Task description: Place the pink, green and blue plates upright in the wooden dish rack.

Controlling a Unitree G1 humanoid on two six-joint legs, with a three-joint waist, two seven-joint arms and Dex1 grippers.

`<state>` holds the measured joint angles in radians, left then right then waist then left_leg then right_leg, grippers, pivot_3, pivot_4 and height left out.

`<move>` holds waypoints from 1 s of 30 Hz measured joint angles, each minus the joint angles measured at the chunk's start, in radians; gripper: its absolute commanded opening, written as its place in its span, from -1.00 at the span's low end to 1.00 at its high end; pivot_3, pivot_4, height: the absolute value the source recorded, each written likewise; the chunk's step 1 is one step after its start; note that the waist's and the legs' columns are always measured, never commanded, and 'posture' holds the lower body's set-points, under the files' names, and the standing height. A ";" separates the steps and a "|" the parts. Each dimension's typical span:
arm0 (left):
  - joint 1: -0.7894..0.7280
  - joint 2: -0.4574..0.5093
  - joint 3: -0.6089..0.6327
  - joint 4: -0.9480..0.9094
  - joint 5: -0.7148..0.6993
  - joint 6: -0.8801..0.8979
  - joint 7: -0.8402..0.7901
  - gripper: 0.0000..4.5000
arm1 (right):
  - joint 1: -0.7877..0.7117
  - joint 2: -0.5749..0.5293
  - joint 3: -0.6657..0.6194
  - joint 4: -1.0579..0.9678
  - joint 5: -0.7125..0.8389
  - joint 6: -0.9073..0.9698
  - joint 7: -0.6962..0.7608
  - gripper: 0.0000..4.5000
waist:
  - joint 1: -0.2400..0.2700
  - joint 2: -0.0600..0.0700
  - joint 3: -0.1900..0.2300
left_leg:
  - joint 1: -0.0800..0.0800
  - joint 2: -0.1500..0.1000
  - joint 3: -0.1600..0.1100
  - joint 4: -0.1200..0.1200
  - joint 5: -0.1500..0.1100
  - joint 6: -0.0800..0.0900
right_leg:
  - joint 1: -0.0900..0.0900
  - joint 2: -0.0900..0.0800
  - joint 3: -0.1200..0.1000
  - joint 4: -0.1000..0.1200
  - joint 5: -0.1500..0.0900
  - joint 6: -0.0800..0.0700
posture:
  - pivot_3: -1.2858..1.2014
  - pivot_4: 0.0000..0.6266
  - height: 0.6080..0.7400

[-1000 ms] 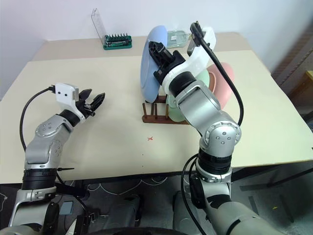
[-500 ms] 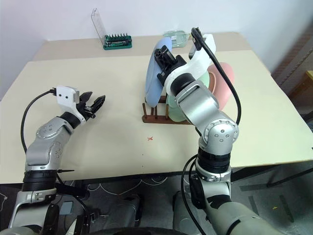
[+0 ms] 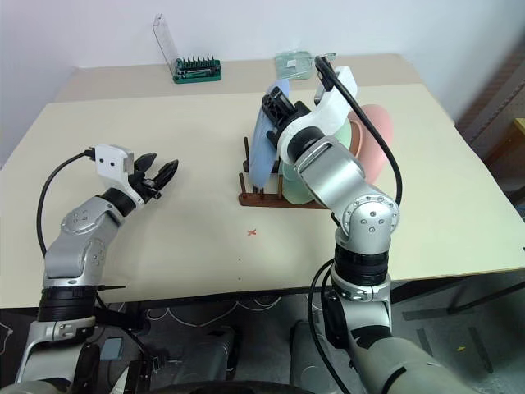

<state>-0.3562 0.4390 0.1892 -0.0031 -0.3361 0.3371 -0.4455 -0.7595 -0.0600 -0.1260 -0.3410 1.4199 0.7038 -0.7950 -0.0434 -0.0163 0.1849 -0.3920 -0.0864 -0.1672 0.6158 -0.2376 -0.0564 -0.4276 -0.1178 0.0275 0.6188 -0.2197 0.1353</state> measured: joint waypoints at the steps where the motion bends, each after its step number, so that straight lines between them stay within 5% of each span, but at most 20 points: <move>1: 0.004 -0.001 0.000 0.000 0.000 0.000 -0.005 0.28 | -0.002 -0.003 0.000 0.003 0.000 0.003 0.002 -0.11 | 0.000 0.000 0.000 | 0.000 0.000 0.000 0.000 0.000 0.000 | 0.000 0.000 0.000 0.000 0.000 0.000 | 0.03 -0.52 1.00; 6: 0.013 -0.002 -0.010 -0.007 -0.002 0.000 -0.029 0.28 | -0.014 -0.013 0.003 0.013 0.000 0.013 0.029 0.99 | 0.000 0.000 0.000 | 0.000 0.000 0.000 0.000 0.000 0.000 | 0.000 0.000 0.000 0.000 0.000 0.000 | 0.03 -0.52 1.00; 18: 0.071 0.034 -0.035 -0.073 -0.032 0.047 -0.155 0.28 | -0.115 -0.160 0.017 0.017 -0.083 0.066 0.240 0.99 | 0.000 0.001 0.000 | 0.000 0.000 0.000 0.000 0.000 0.000 | 0.000 0.000 0.000 -0.001 0.000 0.000 | 0.03 -0.52 1.00; 25: 0.095 0.050 -0.059 -0.110 -0.047 0.080 -0.201 0.28 | -0.149 -0.458 0.032 -0.002 -0.256 0.100 0.618 0.99 | 0.005 0.001 0.001 | 0.000 0.000 0.001 0.000 0.000 0.001 | 0.001 0.000 -0.001 -0.004 0.000 0.000 | 0.03 -0.52 1.00; 30: 0.140 0.092 -0.102 -0.160 -0.062 0.116 -0.273 0.28 | 0.064 -0.833 -0.036 0.015 -0.460 0.039 1.041 -0.04 | 0.028 0.001 0.001 | -0.001 0.000 0.002 0.000 -0.002 0.003 | 0.003 -0.001 -0.001 -0.007 -0.001 0.001 | 0.03 -0.52 1.00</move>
<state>-0.2162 0.5306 0.0875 -0.1631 -0.3985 0.4527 -0.7188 -0.6952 -0.8929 -0.1617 -0.3258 0.9602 0.7429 0.2462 -0.0156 -0.0155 0.1859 -0.3931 -0.0865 -0.1648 0.6158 -0.2394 -0.0531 -0.4242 -0.1186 0.0262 0.6120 -0.2206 0.1367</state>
